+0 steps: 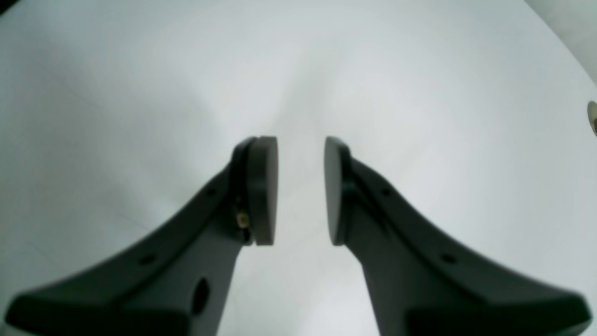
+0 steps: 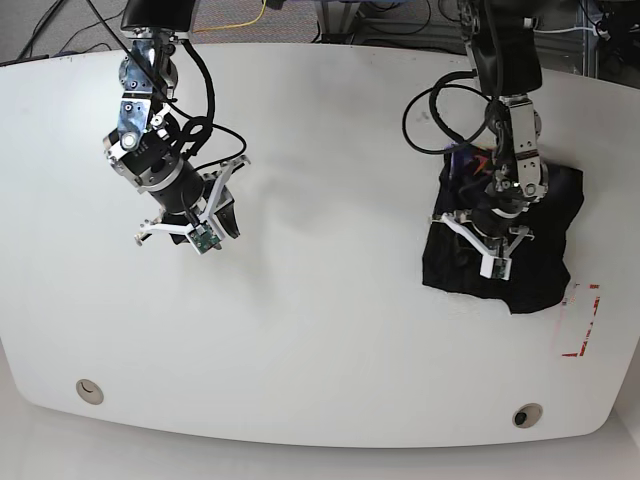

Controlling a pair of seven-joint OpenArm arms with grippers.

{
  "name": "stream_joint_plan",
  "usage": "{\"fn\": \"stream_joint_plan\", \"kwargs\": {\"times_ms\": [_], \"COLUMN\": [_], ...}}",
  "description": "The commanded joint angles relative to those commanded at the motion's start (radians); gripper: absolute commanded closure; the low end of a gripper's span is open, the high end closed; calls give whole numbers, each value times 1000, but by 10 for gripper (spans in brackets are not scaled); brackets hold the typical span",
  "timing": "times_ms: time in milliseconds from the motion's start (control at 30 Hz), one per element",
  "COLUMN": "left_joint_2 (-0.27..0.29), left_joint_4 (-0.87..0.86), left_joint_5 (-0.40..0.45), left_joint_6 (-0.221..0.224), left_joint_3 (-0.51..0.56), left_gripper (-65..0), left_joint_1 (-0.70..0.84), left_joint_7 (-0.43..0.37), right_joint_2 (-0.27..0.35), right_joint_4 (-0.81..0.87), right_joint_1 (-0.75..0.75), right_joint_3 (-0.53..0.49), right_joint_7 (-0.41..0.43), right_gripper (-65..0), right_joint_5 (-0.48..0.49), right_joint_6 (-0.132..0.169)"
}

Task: Layout the t-shirt on the table in an organized manner, then fold the t-shirt properly
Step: 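Lower the folded shirt at the table edge and open the left gripper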

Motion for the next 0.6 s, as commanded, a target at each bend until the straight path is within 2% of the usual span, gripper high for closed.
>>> {"fn": "stream_joint_plan", "kwargs": {"times_ms": [133,367,467,600], "left_joint_2": [-31,-86,-100,-127], "left_joint_4": [-8,32,57,69], "left_joint_5": [0,0,0,0], "left_joint_6": [-9,-120,-152,-173], "left_joint_3": [-64,-164,-209,-255], "left_gripper": [-82,-82,-82,-82], "left_joint_1": [23,118,161,196], "left_joint_7": [2,5,5,5], "right_joint_2": [0,0,0,0], "right_joint_4": [0,0,0,0], "right_joint_1": [0,2,0,-3], "right_joint_3": [15,17,18,18], "right_joint_7": [0,0,0,0], "right_gripper": [-165,-165,-165,-165], "right_joint_5": [0,8,8,8], "right_joint_6": [0,0,0,0]}}
